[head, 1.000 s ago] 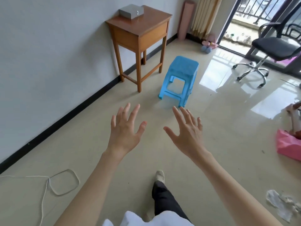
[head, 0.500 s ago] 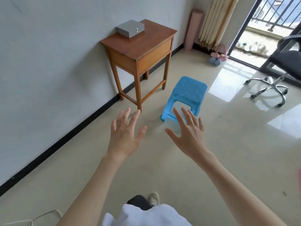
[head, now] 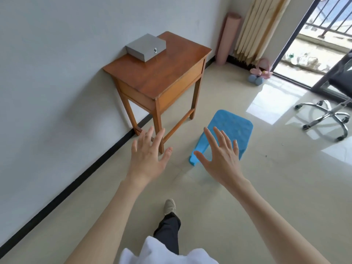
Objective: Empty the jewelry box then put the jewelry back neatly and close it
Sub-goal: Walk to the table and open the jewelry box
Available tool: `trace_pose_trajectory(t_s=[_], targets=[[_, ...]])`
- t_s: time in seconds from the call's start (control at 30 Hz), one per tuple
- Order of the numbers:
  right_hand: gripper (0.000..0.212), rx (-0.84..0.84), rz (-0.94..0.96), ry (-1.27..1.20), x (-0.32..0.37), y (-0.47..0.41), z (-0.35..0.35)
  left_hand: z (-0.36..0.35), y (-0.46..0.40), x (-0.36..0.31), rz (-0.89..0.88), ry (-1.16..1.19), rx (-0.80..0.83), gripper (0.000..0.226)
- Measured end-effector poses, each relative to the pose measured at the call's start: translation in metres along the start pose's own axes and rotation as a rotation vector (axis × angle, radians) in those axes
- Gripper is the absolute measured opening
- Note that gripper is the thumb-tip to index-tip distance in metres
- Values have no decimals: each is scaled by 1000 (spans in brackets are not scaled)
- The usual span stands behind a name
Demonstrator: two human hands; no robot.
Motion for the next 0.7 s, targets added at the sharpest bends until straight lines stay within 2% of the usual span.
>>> trace_pose_trajectory(t_s=[0.2,0.37,0.7], targets=[[71,-18,-36,-17,10,-111,6,27,-121,12,-59,-34,-14,75],[72,2,-77,-12,4,-179,2,30,-199,10,-99,-23,26,73],[70,46,-44,-26,-30,-342,-9,14,-356,22,-20,-62,72,72]])
Point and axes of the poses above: each hand's wrist, its own y-axis away from the middle knuckle, its own z-axis out of the back of the hand, x = y × z, the point moved 4 cm from there along -y, towards the middle knuckle, and after that the axes turned 11 degrees about y, right-handed, at the moved point
